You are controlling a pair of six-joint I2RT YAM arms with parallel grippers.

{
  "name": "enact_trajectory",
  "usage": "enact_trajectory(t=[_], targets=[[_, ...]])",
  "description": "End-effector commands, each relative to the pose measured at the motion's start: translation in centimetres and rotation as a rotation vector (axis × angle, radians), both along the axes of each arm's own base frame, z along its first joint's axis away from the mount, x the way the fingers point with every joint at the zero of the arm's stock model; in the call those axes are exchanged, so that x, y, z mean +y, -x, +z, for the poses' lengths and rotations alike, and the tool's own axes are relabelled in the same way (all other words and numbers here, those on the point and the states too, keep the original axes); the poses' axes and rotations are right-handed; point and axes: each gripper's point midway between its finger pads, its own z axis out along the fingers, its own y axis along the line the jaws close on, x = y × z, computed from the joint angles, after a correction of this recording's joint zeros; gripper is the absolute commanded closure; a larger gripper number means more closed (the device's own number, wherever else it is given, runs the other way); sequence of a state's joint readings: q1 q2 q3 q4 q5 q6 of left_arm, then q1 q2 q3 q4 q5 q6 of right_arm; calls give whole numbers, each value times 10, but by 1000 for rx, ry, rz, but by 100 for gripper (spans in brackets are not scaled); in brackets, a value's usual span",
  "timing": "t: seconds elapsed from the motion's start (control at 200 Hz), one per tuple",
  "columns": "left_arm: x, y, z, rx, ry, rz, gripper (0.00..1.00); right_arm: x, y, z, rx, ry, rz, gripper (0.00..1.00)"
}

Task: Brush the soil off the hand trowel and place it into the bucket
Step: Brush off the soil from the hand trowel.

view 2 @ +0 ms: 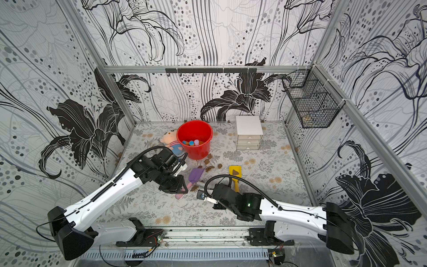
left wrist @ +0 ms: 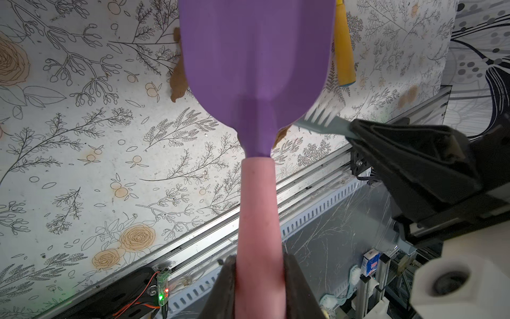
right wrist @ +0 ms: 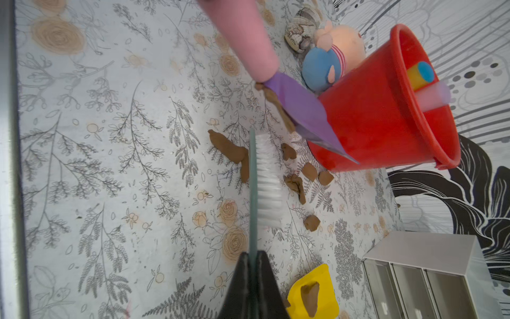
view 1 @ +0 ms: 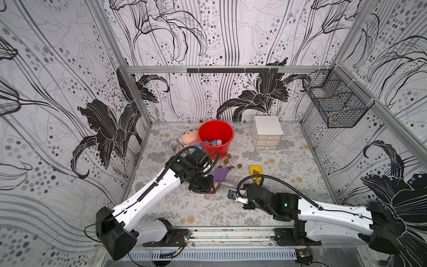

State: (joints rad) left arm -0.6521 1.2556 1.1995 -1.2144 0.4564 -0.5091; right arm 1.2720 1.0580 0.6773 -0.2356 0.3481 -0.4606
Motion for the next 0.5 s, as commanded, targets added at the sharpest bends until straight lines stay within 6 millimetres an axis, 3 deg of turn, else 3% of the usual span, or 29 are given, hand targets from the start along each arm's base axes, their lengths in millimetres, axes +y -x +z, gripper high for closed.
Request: enact_trajectory(t=[0.0,0.22,0.376,0.496], targets=[[-3,-6,6,-27,7,0,100,22,24,16,26,-30,109,100],[-4,-1,-10,9,6,2,100,39,10,53,-50,-177,50,100],[-5,-1,-12,11,6,-2,100,16,-28,42,-52,-121,-151,100],[-2,-4,-11,-8,-13,1,100,-2,-37,30,2,-121,-241,100]])
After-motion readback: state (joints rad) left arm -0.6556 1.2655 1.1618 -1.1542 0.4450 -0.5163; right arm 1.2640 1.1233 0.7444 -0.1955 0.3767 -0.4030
